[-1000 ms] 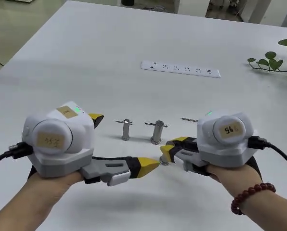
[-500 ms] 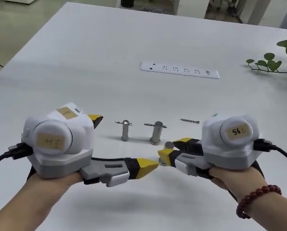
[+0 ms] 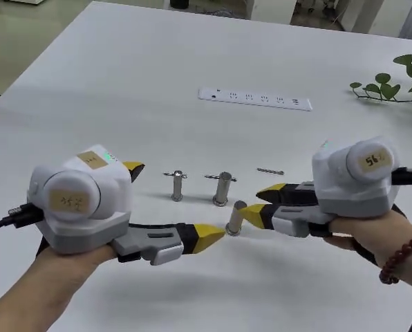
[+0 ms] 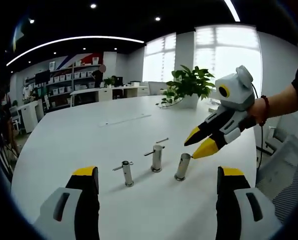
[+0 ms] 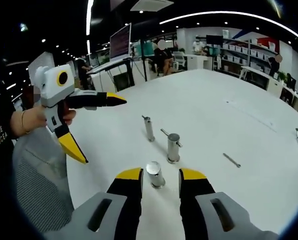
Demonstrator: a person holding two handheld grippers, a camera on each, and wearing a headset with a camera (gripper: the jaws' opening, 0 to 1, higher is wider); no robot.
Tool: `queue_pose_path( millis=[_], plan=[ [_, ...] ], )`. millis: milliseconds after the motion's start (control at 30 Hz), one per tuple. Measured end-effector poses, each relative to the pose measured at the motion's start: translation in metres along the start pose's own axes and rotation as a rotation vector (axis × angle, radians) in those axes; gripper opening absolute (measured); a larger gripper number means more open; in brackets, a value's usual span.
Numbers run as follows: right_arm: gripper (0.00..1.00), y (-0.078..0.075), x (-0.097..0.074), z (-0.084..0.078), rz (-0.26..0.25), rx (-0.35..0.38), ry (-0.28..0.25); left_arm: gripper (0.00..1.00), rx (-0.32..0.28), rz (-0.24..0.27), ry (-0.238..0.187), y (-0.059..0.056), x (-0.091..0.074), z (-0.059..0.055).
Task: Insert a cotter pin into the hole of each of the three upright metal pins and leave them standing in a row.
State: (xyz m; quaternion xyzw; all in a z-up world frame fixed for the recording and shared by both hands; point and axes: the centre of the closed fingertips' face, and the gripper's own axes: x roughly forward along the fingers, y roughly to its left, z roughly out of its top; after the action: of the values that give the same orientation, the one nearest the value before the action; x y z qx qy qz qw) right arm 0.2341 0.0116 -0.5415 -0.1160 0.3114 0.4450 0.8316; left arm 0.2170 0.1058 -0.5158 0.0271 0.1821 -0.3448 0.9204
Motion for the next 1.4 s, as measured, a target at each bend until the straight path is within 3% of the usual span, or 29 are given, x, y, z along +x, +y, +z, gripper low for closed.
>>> queue_pose_path(
  millis=[367, 633, 833, 1033, 1167, 1400],
  plan=[
    [0.21, -0.018, -0.011, 0.010, -0.010, -0.057, 0.031, 0.98, 0.000, 0.001, 0.002, 0.001, 0.001, -0.001],
    [0.20, -0.049, -0.012, 0.018, -0.023, -0.090, 0.093, 0.98, 0.003, 0.000, 0.004, 0.001, 0.001, -0.001],
    [0.20, -0.077, -0.002, 0.010, -0.039, -0.100, 0.153, 0.98, 0.004, -0.003, 0.010, 0.001, 0.002, -0.003],
    [0.19, -0.097, 0.009, 0.007, -0.043, -0.099, 0.178, 0.98, -0.001, -0.008, 0.018, 0.000, 0.003, -0.006],
    [0.18, -0.116, 0.020, -0.002, -0.074, -0.107, 0.209, 0.98, -0.005, -0.005, 0.022, 0.000, 0.003, -0.008],
    [0.17, -0.134, 0.033, -0.015, -0.087, -0.106, 0.249, 0.98, -0.002, -0.005, 0.032, 0.001, 0.004, -0.012]
  ],
)
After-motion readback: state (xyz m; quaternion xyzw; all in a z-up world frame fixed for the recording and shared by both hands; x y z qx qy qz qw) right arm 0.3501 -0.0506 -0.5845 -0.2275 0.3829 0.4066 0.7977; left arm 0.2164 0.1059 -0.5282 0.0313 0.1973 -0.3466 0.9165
